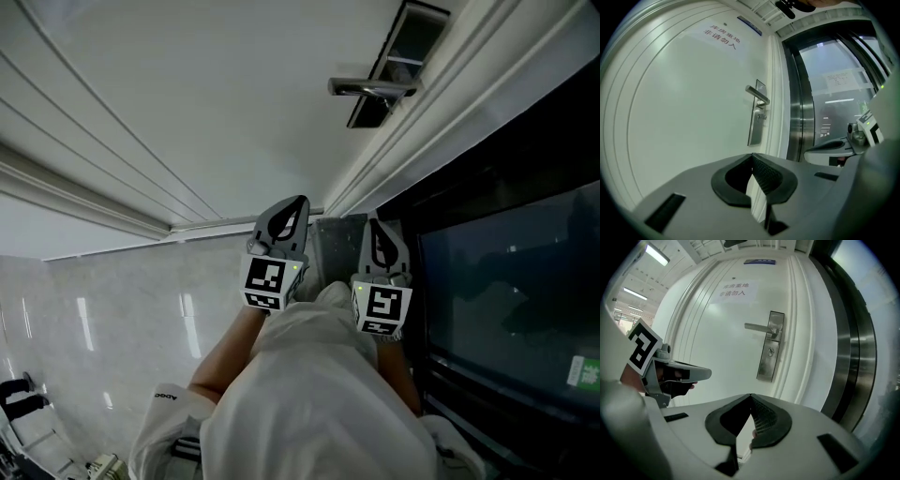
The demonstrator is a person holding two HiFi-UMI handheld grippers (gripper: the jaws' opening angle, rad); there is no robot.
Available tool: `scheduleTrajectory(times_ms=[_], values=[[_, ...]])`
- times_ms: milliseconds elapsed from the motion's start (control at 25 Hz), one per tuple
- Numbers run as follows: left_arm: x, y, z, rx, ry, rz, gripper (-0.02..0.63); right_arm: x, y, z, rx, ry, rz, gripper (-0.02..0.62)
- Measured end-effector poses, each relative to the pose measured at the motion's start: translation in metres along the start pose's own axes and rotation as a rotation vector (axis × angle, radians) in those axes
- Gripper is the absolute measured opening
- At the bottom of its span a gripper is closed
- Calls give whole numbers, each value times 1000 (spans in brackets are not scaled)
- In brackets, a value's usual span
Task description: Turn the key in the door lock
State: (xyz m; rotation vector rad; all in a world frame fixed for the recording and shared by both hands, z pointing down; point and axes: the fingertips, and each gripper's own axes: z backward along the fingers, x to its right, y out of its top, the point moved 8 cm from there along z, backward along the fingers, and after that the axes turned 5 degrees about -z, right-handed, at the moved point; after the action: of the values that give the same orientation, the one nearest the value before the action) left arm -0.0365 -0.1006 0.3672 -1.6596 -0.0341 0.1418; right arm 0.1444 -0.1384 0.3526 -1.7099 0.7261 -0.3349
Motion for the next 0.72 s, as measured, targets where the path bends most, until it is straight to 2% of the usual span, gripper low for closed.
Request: scheduleTrajectory(times_ms=[280, 480, 720], values=[[-10, -22, 11, -47, 40, 28, 8, -21, -3, -10, -15, 35, -28, 2], [-15, -24, 7, -59, 42, 16, 8, -14, -3, -24, -10, 18, -40, 2], [-23, -43, -3, -123, 63, 12, 8, -2, -21, -48, -53, 38, -70, 3]])
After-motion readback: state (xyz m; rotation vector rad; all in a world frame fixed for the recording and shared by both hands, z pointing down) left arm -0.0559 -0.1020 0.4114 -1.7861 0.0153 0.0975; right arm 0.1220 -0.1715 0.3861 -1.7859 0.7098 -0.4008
